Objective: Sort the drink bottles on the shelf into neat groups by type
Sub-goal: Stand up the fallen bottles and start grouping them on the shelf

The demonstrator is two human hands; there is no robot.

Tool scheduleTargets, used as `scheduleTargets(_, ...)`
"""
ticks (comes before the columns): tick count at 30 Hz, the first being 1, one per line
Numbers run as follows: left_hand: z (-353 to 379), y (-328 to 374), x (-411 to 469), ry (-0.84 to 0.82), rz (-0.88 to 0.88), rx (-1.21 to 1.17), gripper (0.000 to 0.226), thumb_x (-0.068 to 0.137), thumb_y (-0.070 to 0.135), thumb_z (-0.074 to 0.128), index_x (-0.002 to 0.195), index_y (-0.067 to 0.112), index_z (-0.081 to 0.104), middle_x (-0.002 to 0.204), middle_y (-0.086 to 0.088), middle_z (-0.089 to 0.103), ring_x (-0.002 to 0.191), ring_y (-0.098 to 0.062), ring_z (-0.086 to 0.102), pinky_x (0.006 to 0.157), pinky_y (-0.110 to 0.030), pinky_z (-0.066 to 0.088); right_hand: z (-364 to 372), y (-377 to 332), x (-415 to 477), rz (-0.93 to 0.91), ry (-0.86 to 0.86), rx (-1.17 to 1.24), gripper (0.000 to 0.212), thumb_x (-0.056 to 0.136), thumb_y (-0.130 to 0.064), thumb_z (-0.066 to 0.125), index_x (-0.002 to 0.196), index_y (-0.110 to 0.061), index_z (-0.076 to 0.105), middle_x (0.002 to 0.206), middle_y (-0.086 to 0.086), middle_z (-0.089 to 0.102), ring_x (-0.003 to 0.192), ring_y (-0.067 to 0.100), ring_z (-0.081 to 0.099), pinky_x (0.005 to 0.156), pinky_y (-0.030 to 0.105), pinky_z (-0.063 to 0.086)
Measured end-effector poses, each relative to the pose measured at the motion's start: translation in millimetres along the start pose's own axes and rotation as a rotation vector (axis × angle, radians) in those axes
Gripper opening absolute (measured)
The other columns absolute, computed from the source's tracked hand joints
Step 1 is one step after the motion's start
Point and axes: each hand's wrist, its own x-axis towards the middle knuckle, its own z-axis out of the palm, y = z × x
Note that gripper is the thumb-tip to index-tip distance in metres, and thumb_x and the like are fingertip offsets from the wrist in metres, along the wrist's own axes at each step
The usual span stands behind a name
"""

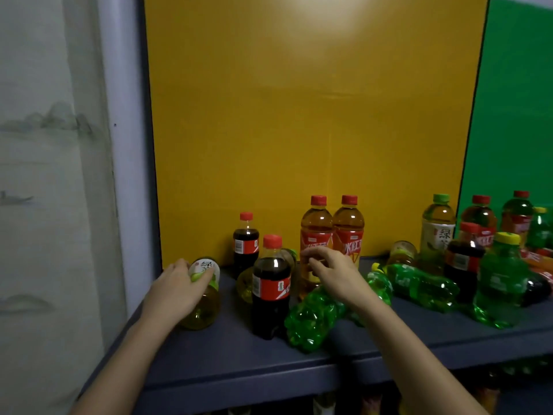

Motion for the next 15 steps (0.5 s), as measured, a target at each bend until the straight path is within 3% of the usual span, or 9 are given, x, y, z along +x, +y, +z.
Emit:
scheduleTargets(4, 11, 3, 36, -0.26, -0.203, 0.057, 0.083, 0.078, 0.065, 0.053, 0.132, 0.004, 0.035, 0.132, -0.016, 0.047, 0.118, -0.031, 0.048, 0.091, -0.035, 0.043, 7, 2, 22, -0.02, -0.045, 0.01, 0.031, 0.097, -0.013, 0.04, 0.123, -0.014, 0.055, 0.125, 0.001, 0.057, 0.107, 0.007, 0.049, 0.087, 0.019, 0.04)
scheduleTargets(7, 14, 0, 55, -0.41, -0.301, -0.089, 0.094, 0.071, 0.06, 0.066, 0.136, 0.002, 0.033, 0.132, -0.017, 0.048, 0.115, -0.031, 0.051, 0.09, -0.034, 0.045, 14, 1, 37, 0.022, -0.169, 0.056, 0.034, 0.097, -0.014, 0.038, 0.129, -0.012, 0.05, 0.132, 0.004, 0.053, 0.12, 0.014, 0.048, 0.1, 0.026, 0.04)
scheduleTargets(11, 17, -7, 64, -0.553, -0.313, -0.311, 0.073, 0.064, 0.039, 0.076, 0.122, 0.005, 0.048, 0.104, -0.016, 0.064, 0.092, -0.029, 0.064, 0.077, -0.033, 0.051, 27, 0, 53, 0.19, -0.363, 0.201, 0.041, 0.097, -0.021, 0.039, 0.136, -0.007, 0.04, 0.135, 0.012, 0.049, 0.123, 0.025, 0.049, 0.104, 0.04, 0.04)
scheduleTargets(15, 18, -12, 66, -0.546, -0.273, -0.369, 0.051, 0.074, 0.031, 0.07, 0.115, 0.005, 0.053, 0.088, -0.013, 0.065, 0.071, -0.022, 0.063, 0.057, -0.024, 0.046, 37, -4, 67, 0.309, -0.509, 0.347, 0.035, 0.095, -0.02, 0.044, 0.112, 0.009, 0.05, 0.113, 0.028, 0.058, 0.107, 0.037, 0.058, 0.097, 0.043, 0.044)
